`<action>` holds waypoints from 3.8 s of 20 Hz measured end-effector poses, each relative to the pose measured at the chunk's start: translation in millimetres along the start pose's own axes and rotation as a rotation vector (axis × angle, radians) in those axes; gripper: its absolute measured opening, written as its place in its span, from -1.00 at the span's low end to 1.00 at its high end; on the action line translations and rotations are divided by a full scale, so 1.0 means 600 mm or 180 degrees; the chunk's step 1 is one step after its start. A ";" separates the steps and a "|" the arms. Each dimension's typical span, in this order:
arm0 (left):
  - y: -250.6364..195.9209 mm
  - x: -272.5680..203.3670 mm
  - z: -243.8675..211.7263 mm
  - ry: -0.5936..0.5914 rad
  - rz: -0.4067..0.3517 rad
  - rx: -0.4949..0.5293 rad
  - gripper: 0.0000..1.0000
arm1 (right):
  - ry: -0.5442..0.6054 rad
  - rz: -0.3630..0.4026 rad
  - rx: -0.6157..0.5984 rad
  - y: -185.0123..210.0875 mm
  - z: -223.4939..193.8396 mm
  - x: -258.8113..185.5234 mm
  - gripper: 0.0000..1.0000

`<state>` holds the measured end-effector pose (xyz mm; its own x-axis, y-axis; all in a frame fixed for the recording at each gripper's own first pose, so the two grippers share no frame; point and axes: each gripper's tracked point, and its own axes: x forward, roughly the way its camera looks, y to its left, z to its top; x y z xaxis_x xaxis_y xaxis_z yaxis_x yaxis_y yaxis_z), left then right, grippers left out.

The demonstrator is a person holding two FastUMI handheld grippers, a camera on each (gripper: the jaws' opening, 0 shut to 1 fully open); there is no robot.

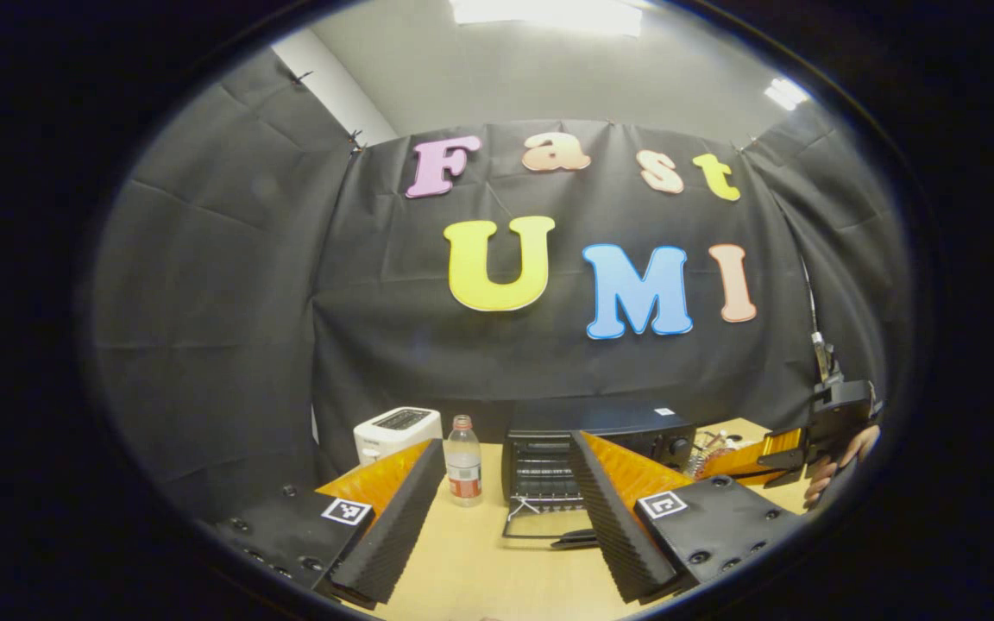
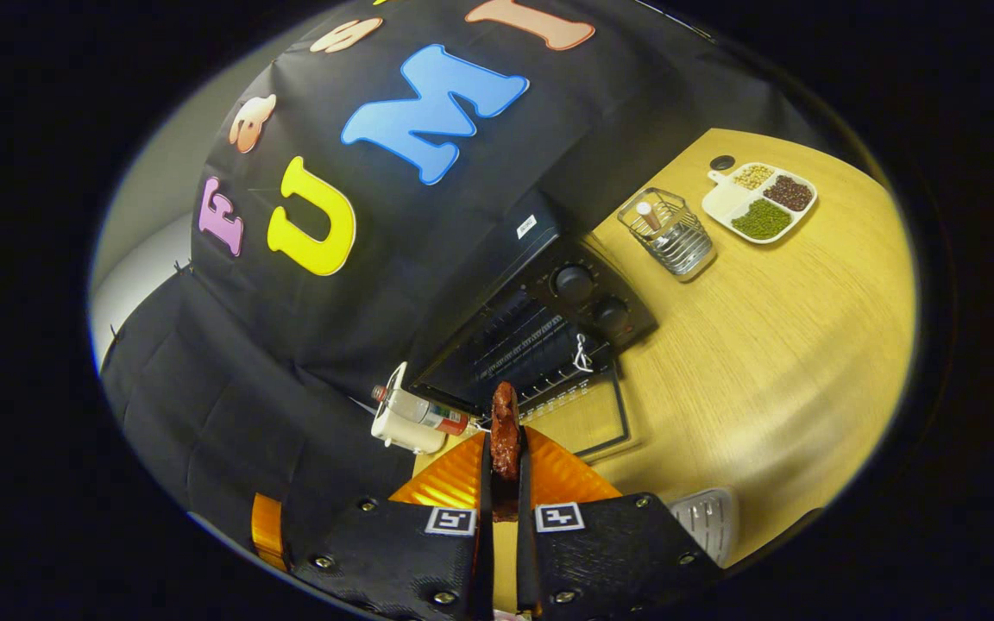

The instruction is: Open the electric oven with the left hand, put the food in, and close the electric oven.

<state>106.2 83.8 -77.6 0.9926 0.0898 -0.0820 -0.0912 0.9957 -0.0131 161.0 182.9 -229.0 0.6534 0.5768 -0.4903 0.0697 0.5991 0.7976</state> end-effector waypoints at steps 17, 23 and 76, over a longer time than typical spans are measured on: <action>0.099 0.065 -0.021 0.0174 0.0290 0.0107 1.00 | -0.0417 0.0269 0.0359 0.042 0.029 0.260 -0.79; 0.112 0.085 -0.034 0.0259 0.0318 0.0156 1.00 | -0.0630 0.0260 0.0487 0.031 0.056 0.322 -0.79; -0.245 0.139 -0.493 0.2311 -0.0871 0.0072 1.00 | -0.1839 -0.1139 -0.2291 -0.050 0.150 -0.253 0.95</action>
<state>178.5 -60.9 -377.4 0.6774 -0.1875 -0.7113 0.1589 0.9814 -0.1073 127.4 27.5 -147.1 0.9639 0.0509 -0.2614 -0.0148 0.9903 0.1381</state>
